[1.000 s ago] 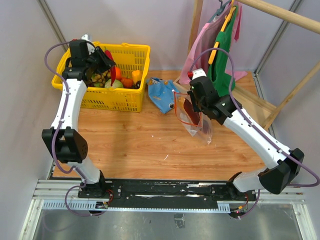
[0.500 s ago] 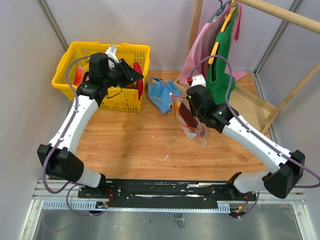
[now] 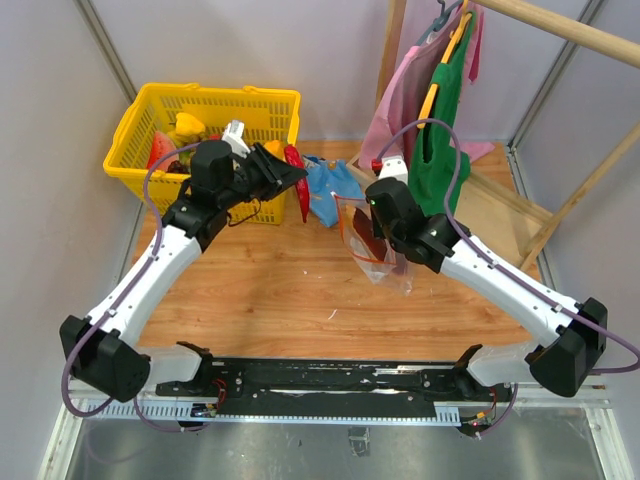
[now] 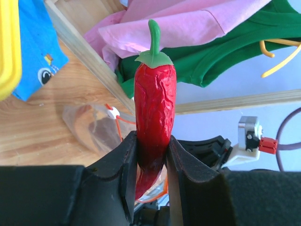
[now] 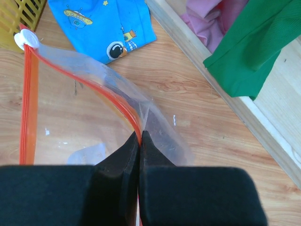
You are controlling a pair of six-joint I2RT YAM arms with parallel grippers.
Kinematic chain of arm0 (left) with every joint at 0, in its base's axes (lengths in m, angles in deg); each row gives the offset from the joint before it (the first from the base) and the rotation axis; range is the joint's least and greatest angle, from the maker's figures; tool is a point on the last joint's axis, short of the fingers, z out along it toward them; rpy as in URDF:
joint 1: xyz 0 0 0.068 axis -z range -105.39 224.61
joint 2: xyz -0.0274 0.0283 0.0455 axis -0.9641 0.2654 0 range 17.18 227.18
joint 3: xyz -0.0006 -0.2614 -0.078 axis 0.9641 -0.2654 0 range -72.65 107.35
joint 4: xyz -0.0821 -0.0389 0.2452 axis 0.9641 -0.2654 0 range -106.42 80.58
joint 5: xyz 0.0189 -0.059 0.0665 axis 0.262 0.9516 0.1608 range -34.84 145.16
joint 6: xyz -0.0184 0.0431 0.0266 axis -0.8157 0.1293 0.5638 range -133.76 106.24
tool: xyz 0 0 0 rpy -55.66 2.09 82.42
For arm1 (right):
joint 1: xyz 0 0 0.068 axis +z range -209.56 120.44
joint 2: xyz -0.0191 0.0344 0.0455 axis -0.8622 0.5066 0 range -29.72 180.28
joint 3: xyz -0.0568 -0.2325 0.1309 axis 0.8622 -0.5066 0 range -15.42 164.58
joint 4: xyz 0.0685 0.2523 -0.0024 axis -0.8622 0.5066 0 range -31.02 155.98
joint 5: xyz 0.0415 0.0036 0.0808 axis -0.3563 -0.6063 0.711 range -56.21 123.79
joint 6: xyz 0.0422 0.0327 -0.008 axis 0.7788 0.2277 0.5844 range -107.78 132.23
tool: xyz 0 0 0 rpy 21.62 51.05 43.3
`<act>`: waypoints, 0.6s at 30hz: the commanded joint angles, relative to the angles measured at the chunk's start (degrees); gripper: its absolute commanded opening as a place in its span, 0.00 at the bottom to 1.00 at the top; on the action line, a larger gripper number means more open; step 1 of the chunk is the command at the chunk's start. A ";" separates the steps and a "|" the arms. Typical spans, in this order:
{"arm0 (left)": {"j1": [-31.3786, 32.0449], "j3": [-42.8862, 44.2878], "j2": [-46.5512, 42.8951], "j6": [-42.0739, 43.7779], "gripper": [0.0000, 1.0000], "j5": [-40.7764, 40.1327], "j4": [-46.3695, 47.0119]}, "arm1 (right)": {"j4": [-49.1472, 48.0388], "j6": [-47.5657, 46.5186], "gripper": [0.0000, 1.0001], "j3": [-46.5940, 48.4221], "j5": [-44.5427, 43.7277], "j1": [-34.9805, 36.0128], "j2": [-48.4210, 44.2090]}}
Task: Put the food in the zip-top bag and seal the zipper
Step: Place the fake vegetable in the zipper food storage bag.
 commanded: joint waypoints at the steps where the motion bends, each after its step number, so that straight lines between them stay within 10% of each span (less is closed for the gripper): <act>1: 2.57 -5.08 -4.82 -6.62 0.00 -5.84 8.54 | -1.98 4.14 0.01 -1.61 1.34 1.05 -1.36; 18: 17.05 -16.31 -7.78 -14.14 0.00 -20.42 21.51 | -3.93 7.32 0.01 -2.71 6.21 1.90 -1.27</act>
